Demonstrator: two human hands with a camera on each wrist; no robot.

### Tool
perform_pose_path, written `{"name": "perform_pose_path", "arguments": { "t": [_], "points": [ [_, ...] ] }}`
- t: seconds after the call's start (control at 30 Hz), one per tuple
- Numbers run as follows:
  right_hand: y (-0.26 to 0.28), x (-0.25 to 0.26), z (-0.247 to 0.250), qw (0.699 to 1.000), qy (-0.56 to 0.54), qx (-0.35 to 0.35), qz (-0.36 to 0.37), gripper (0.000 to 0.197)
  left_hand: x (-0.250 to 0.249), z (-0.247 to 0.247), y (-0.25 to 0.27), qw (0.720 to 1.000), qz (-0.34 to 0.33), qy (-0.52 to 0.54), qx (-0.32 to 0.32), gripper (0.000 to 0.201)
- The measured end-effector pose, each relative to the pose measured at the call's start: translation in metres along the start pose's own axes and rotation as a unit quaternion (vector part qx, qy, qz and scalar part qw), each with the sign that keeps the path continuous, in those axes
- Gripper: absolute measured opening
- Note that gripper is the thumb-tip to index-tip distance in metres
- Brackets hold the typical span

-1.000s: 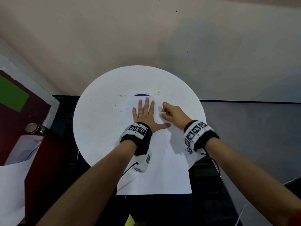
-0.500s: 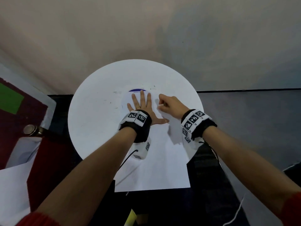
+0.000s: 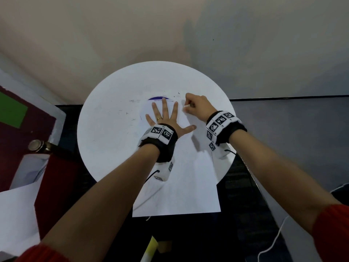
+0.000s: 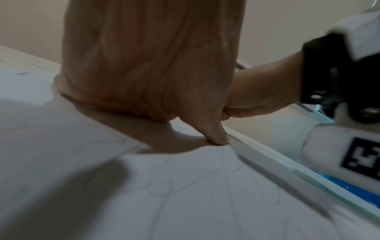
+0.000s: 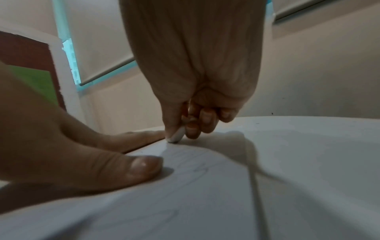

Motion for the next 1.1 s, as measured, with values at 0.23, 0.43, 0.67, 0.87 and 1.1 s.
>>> {"name": "perform_pose_path", "arguments": {
  "t": [0.23,0.43,0.67,0.87,1.1],
  "points": [
    [0.022,-0.005,-0.017,0.999,0.014,0.039,0.016,0.017,0.000,0.001,0.000,1.000,-0.003,0.006,-0.020,0.105],
    [0.001,-0.004,-0.005,1.000,0.021,-0.002,-0.013,0.014,0.000,0.001,0.002,1.000,-0.007,0.004,-0.013,0.106],
    [0.013,-0.010,-0.003,0.999,0.037,-0.003,-0.002,0.012,-0.002,0.001,0.004,1.000,-0.012,0.009,-0.027,0.109],
    [0.004,-0.012,-0.001,0.999,0.045,-0.008,-0.013,0.016,-0.001,0.001,0.005,1.000,-0.002,0.015,-0.017,0.117],
    [0.000,-0.010,0.001,0.999,0.048,-0.003,-0.019,0.016,-0.002,0.000,0.005,1.000,-0.007,0.013,-0.015,0.124]
  ]
}}
Point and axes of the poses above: each hand's wrist, its own y-axis away from the middle knuckle, its own z-axis out of the back of the hand, x = y × z, the point moved 10 cm from there along -y, towards the middle knuckle, and after that the axes turned 13 degrees about y, right-handed, at the moved point
